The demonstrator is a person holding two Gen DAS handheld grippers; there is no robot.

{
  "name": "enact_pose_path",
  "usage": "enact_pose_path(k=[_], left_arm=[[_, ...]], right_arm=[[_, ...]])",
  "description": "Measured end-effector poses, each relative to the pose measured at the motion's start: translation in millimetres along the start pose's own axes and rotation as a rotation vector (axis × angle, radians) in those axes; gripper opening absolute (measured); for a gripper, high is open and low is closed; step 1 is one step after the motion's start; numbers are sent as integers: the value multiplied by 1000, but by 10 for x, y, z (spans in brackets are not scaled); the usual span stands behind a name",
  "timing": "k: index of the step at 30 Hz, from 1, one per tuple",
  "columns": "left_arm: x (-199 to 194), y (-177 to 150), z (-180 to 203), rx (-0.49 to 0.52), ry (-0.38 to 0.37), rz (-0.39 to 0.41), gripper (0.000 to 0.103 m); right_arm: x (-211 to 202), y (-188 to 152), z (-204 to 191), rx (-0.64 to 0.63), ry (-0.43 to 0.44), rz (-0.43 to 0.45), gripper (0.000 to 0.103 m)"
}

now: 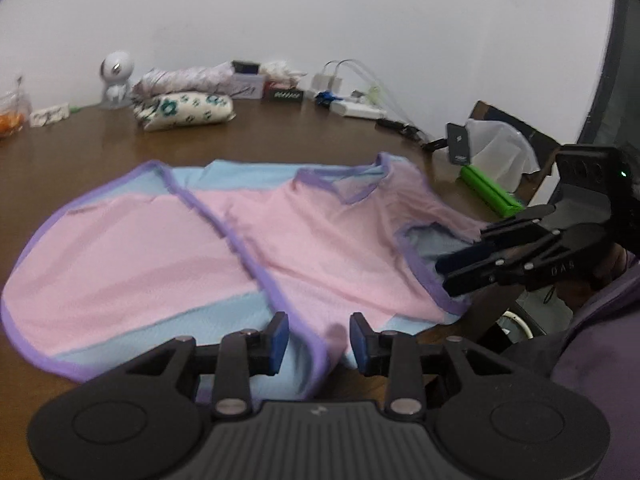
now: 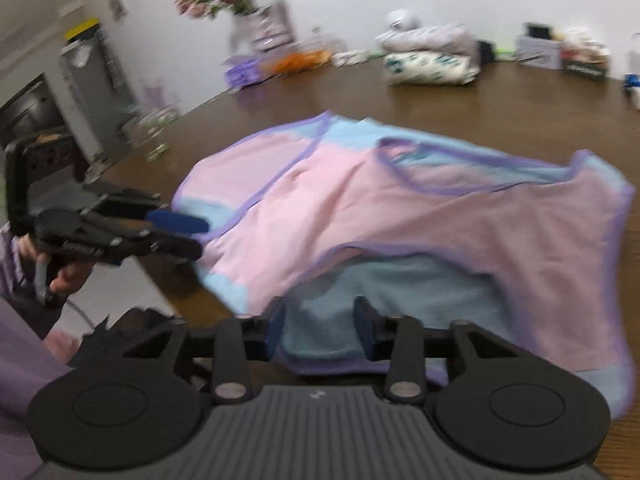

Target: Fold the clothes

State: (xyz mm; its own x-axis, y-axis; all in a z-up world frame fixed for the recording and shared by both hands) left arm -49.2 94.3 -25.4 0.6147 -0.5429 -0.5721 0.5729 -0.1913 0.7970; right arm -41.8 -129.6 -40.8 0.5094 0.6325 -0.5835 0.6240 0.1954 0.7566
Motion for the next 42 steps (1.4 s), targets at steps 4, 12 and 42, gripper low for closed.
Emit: enact_pose_path(k=[4,12,42], left_arm=[[-67,-63,-61,22,4,13,4],[-291,-148,-16,78,-53,68,39],[1019,1061,-935,-336,106,-27,39]], right_arm=[[46,-36,-40,10,-29,-9,0],[-273,-46,-74,-26,-34,74,42],[829,965,493,-67,-120,-15,9]])
Point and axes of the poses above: each gripper's, at about its wrist camera, not at the fingertips, and x roughly the way its jaws point, z to its right, y to its top, the point moved 8 cm from there along x, roughly the way its jaws point, and after that the axes turned 5 degrees about z, right-handed, at the moved point
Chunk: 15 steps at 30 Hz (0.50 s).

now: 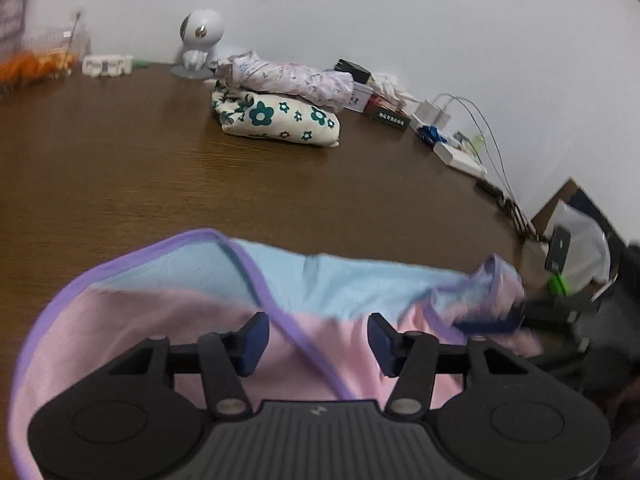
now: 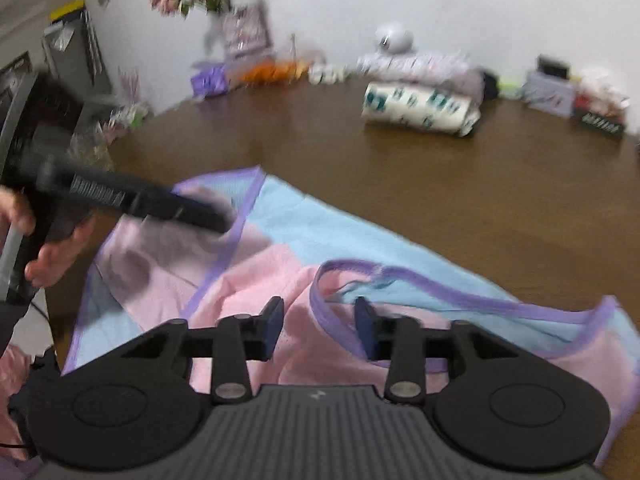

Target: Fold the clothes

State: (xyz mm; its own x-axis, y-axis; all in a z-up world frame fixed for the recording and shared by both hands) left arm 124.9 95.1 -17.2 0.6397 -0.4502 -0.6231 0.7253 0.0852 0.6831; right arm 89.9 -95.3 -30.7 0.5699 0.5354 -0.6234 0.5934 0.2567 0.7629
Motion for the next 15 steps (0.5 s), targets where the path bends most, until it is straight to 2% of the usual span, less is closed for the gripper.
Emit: enact_pose_path(k=[1,2,3,4,6,7,8,9,11,12,13,15], left_arm=[[57,20,-41,-22,9,-4,33],[107,27,-100,-41,29,-7,19],[152,24,-173,-59,57,-8,10],[171,26,-238,-80,68,-2,9],[155,28,-327,-128,48,4,13],[149,46,-363,-152,37,8,18],[162,87,-385,-174,34,16,30],[186,137,-400,-194,35,24,40],[238,241,-431,-231,44,38,50],[276,294,-439,-237,55,40,53],[320,345,-441,-238,65,41,53],[397,408,-435,-225,85,47,47]], right_arm=[[71,-17,11,1,1,-22,2],[53,11,70,12,-27,-2,2],[-34,65,180,42,-71,46,2],[-120,102,298,78,-106,72,2],[-207,70,545,135,-151,70,2],[-196,26,604,147,-155,53,3],[-182,-20,660,159,-158,34,4],[-183,-44,698,184,-163,40,10],[-221,-4,702,221,-129,75,22],[-233,35,672,233,-110,90,38],[-245,76,639,244,-90,104,44],[-187,90,588,244,-47,87,45]])
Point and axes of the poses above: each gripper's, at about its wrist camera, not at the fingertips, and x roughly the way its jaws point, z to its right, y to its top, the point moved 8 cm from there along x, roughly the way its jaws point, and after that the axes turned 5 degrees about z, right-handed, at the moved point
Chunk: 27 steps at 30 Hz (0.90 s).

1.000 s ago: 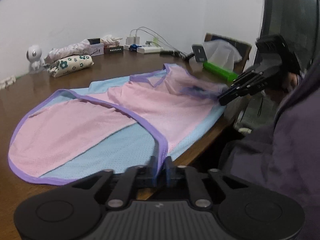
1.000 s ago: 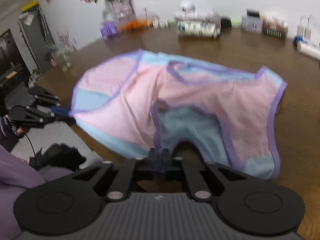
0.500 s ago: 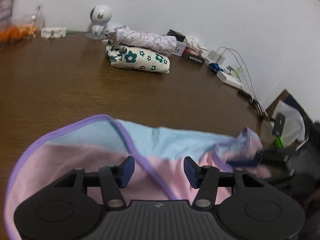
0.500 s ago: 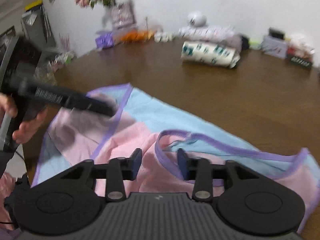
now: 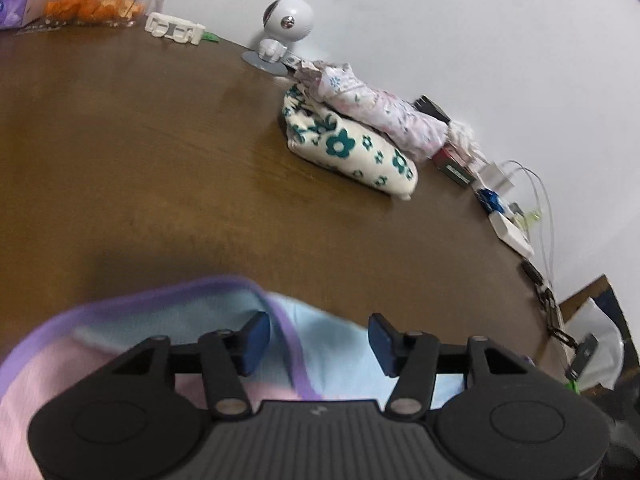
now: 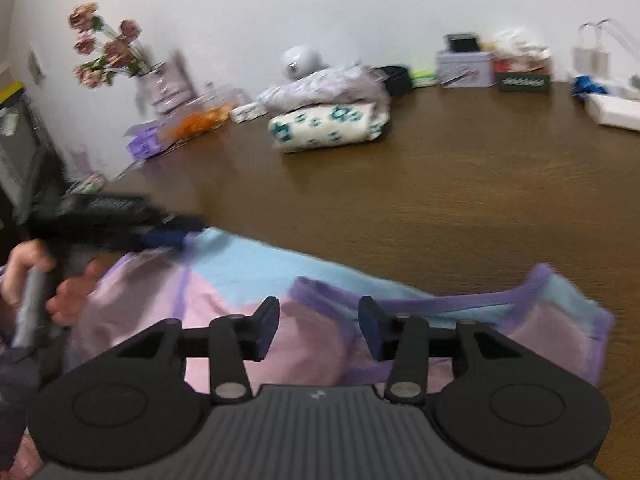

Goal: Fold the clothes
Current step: 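Smooth the garment flat with the left gripper while the right gripper releases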

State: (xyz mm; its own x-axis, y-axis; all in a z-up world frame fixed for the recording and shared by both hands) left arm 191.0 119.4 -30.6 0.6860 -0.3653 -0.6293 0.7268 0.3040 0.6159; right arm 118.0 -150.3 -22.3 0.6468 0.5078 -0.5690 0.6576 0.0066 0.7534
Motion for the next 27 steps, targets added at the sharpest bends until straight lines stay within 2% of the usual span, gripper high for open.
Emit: enact_pose_path(k=[1,2,3,4,5,6,9,11,12,13,15,17,18,20,22,24,25,26,27], left_arm=[[27,2,16,16,7,4,44],[53,4,32,33,15,8,28],[67,-10,36,43,20,13,0],[66,-32,24,49,26,21,3],[51,-47,-4,52,43,42,1],[28,-53,-56,53,74,72,1],[-54,-46,-186,43,143,136,3],[-118,-35,-239,29,166,162,8],[-150,-29,-265,23,177,176,13],[-219,-30,-263,33,187,186,24],[-437,-82,-147,114,172,188,38],[-675,-242,51,239,110,162,50],[-795,-391,177,308,53,141,53],[-953,-746,358,383,-53,68,54],[-995,-1080,453,398,-126,-18,54],[-978,-1332,498,425,-131,-71,52],[-989,-1397,522,462,-119,-55,51],[-1006,-1428,535,490,-108,-41,43],[-1017,-1454,537,509,-97,-41,28]], right_arm=[[60,-18,0,2,11,-17,45],[130,-50,-3,6,11,-40,42],[174,-86,-12,3,0,-44,26],[189,-75,-18,-6,-10,-31,8],[174,-68,-14,0,-18,-12,5],[157,-60,-9,8,-26,7,4],[142,1,116,-4,-129,94,5],[149,32,262,25,-197,139,10],[93,39,278,28,-209,142,19],[33,45,290,29,-219,143,32],[-238,82,263,-28,-230,166,45],[-550,103,243,-95,-248,185,47],[-673,41,282,-112,-252,161,47],[-853,-133,318,-132,-239,112,45],[-967,-356,299,-137,-205,66,45],[-988,-549,166,-175,-141,49,45],[-981,-640,93,-201,-109,43,44],[-931,-692,56,-222,-110,36,44],[-877,-736,18,-234,-126,32,39]])
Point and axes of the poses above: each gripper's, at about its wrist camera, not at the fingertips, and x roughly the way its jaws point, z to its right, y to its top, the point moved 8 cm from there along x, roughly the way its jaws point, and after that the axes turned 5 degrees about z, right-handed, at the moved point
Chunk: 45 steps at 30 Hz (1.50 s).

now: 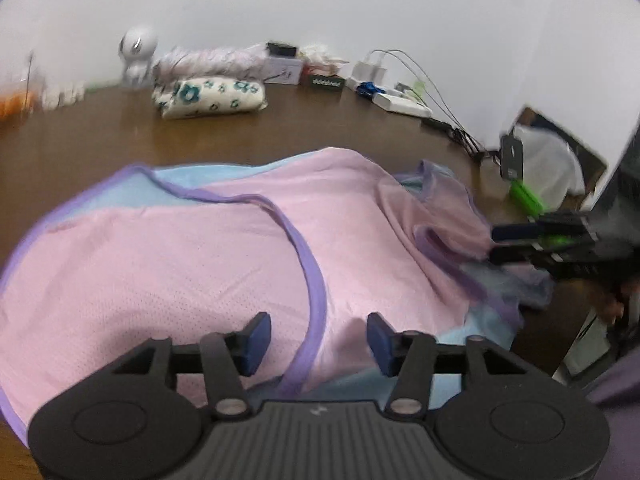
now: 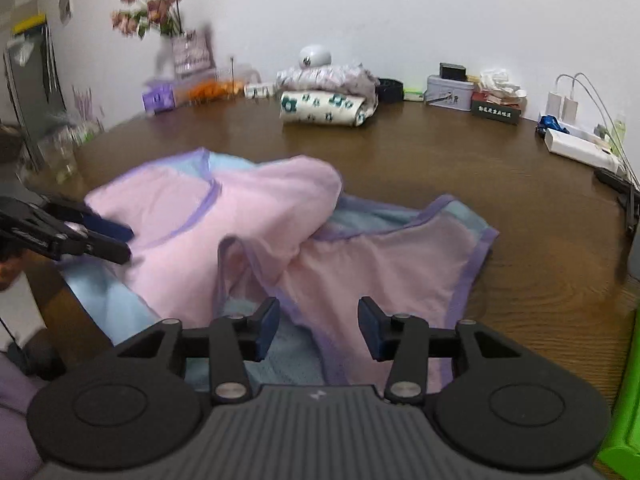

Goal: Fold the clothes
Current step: 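Smooth the garment flat with the left gripper while the right gripper releases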

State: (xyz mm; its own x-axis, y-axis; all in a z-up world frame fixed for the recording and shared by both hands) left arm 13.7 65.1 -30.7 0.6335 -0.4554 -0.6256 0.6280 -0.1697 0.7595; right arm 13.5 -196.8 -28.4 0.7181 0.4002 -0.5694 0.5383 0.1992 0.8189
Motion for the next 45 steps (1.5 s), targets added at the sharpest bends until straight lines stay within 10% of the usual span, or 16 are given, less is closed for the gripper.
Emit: enact_pose_path(k=[4,14,18,22,27,32,35,37,39,42,45], left_arm=[[-81,-86,27,62,48,-1,5],[-414,-235,-168,-55,95,15,6],[-503,-200,-83,-30,54,48,33],[-445,-305,-56,-10,44,17,34],[-475,-417,-19,36,6,36,8],[-627,-467,-28,136,9,93,8],[-692,-490,-53,149,-19,106,22],[-707,-521,-21,167,-50,108,43],[-705,-557,0,185,-69,102,46],[-655,-624,-16,231,-43,89,19],[-683,-648,-88,241,-50,95,11]], right_arm=[[119,-48,33,22,-47,-12,5],[-398,-217,370,48,-163,-62,6],[-532,-44,108,39,-77,57,56],[-441,37,-363,-3,114,70,42],[-69,-155,-637,16,221,-58,18],[-94,-237,-582,2,147,-97,0],[-261,-246,-549,7,157,-66,5],[-390,-244,-594,-5,206,-32,39],[-379,-250,-695,-22,240,-20,46],[-262,-307,-808,-27,293,-59,9],[-240,-334,-802,-11,268,-80,4]])
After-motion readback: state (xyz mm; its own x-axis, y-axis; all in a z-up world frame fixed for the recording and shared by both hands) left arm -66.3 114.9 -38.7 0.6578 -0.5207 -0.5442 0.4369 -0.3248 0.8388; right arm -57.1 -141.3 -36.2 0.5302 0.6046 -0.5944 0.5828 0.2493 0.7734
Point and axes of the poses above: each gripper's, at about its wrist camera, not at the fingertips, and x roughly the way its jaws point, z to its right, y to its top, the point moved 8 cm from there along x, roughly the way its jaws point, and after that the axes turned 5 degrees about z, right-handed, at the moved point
